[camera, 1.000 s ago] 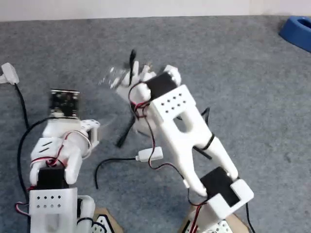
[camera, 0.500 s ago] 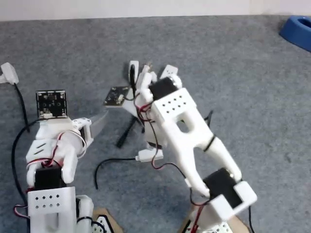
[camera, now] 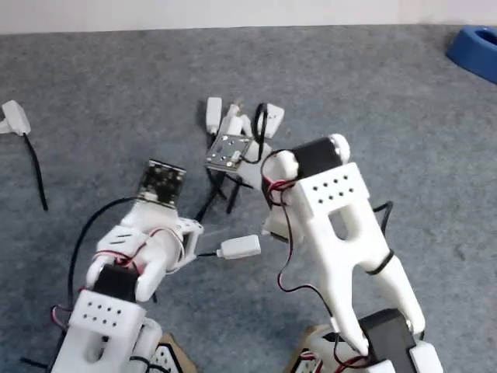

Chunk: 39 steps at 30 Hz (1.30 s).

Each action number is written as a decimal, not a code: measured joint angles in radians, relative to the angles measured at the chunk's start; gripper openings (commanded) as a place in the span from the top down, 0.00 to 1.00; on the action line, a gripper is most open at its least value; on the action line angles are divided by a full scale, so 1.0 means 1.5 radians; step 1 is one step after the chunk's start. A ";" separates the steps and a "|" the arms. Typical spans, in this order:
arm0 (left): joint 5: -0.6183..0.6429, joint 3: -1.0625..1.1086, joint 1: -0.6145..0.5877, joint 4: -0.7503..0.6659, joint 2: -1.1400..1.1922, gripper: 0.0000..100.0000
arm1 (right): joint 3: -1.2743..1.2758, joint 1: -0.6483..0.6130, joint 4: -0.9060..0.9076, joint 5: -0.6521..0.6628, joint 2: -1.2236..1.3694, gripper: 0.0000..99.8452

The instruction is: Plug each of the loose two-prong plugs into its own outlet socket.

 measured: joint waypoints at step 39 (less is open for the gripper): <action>-0.113 -0.115 0.006 -0.136 0.412 0.59 | 0.044 -0.045 0.000 -0.013 -0.002 0.99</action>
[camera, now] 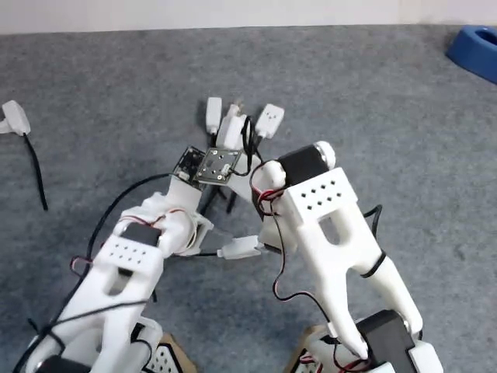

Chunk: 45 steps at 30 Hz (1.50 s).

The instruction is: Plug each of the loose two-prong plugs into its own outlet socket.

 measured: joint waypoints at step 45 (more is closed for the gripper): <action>-0.008 -0.302 0.014 0.402 0.040 0.59 | 0.198 -0.002 -0.005 0.132 -0.170 0.99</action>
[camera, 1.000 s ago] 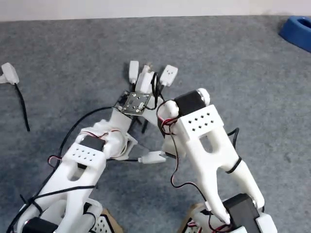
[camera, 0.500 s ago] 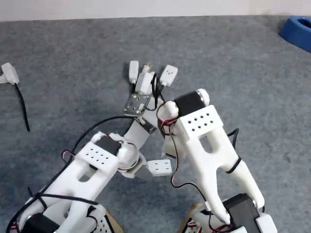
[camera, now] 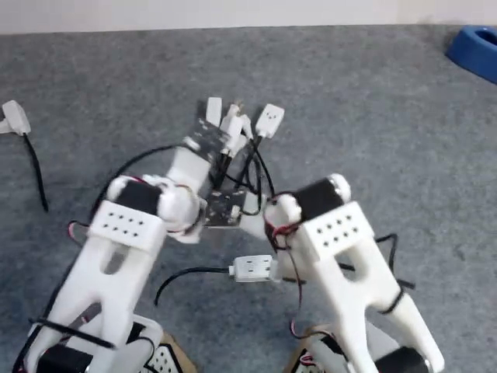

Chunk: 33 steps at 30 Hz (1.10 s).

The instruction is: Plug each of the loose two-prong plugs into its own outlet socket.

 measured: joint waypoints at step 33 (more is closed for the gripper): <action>0.079 0.160 -0.484 -0.170 0.000 0.59 | -0.158 -0.016 -0.025 0.050 0.260 0.99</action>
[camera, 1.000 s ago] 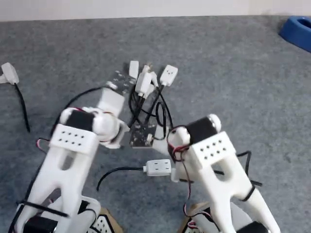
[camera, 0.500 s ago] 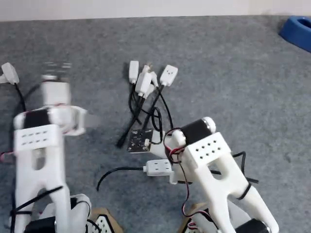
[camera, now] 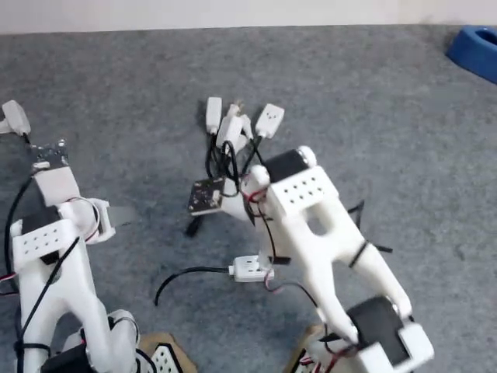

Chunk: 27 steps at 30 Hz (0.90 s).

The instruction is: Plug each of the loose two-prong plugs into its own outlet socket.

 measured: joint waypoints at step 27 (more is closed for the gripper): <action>0.000 0.035 0.077 -0.056 0.001 0.59 | -0.186 0.003 0.031 -0.184 0.125 0.99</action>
